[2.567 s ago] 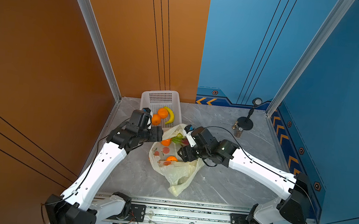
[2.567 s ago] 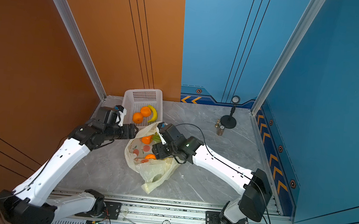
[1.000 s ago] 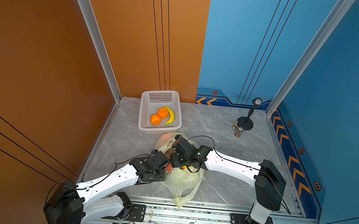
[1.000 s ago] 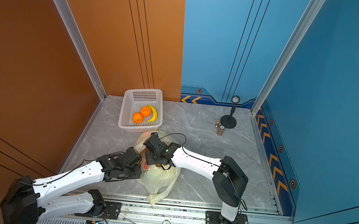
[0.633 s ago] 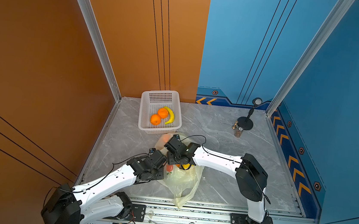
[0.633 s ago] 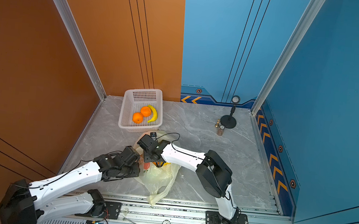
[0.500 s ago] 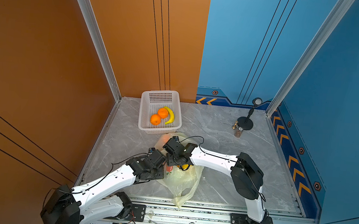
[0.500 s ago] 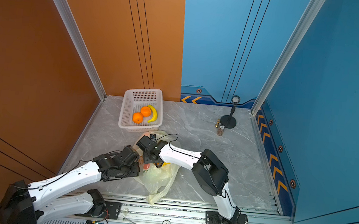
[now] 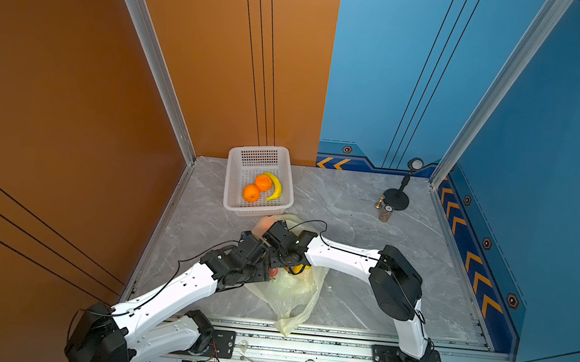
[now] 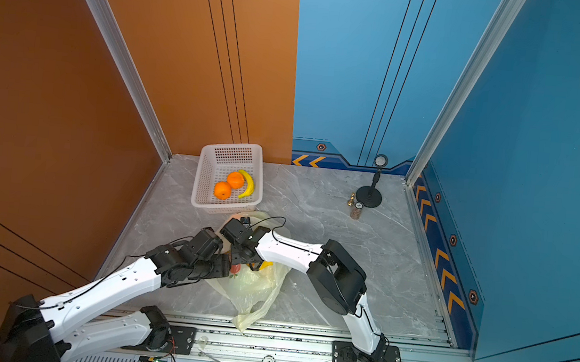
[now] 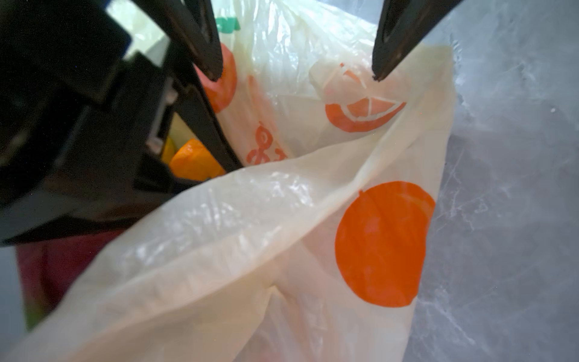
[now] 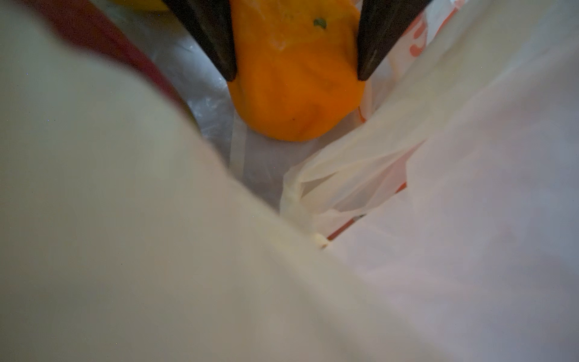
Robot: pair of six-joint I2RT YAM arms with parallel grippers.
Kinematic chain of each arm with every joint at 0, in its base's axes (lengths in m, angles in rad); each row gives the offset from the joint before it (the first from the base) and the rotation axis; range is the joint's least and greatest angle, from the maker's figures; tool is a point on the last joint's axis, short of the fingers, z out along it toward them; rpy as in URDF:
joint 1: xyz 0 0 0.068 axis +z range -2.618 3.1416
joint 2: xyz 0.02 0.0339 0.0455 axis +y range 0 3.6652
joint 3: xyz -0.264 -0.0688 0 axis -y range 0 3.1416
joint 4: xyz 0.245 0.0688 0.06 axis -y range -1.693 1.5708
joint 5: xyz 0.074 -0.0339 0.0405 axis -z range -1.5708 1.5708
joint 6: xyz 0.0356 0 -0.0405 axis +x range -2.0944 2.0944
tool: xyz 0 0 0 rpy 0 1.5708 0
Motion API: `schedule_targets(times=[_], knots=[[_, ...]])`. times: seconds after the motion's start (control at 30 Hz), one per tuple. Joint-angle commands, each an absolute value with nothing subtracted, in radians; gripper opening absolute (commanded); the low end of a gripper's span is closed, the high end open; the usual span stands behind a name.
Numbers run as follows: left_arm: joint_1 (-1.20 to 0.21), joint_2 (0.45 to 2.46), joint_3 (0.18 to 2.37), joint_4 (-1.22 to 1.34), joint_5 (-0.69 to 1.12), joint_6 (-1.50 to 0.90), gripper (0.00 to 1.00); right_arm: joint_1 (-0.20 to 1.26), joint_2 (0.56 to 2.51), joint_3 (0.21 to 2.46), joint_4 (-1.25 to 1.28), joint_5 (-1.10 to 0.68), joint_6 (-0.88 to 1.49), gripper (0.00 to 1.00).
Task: Untie the knot of the plastic bag and take out the fruit
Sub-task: Pick up the fruit from the plastic bag.
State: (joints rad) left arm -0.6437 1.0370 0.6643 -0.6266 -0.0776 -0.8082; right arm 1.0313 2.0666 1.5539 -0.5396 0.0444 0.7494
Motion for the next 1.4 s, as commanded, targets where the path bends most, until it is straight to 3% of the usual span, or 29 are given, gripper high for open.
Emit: schedule_targets(times=[0.0,0.1,0.23,0.33,0.5,0.6,0.77,0.87,1.17,1.37], knots=[[-0.623,1.067,0.663,-0.522,0.056,-0.795,0.77,1.028,2.12,1.516,-0.517,-0.042,0.782,0.51],[-0.621,1.112,0.648,-0.501,0.064,-0.796,0.76,1.023,2.105,1.502,-0.512,-0.016,0.785,0.41],[-0.605,1.176,0.634,-0.435,0.114,-0.784,0.7,0.998,2.081,1.447,-0.445,-0.061,0.816,0.36],[-0.6,1.231,0.635,-0.438,0.135,-0.784,0.48,0.989,2.027,1.435,-0.445,-0.059,0.818,0.36],[-0.593,1.272,0.607,-0.487,0.074,-0.777,0.21,0.961,1.956,1.4,-0.425,-0.032,0.815,0.36],[-0.592,1.279,0.595,-0.508,0.052,-0.772,0.09,0.941,1.923,1.386,-0.423,-0.019,0.809,0.36],[-0.584,1.277,0.596,-0.533,0.025,-0.762,0.0,0.917,1.887,1.371,-0.405,-0.033,0.806,0.36],[-0.582,1.267,0.607,-0.532,0.025,-0.76,0.03,0.913,1.871,1.37,-0.376,-0.083,0.811,0.37],[-0.576,1.101,0.651,-0.551,0.005,-0.74,0.43,0.91,1.754,1.3,-0.317,-0.15,0.815,0.37],[-0.56,0.938,0.67,-0.541,-0.007,-0.713,0.55,0.902,1.649,1.228,-0.299,-0.158,0.81,0.37]])
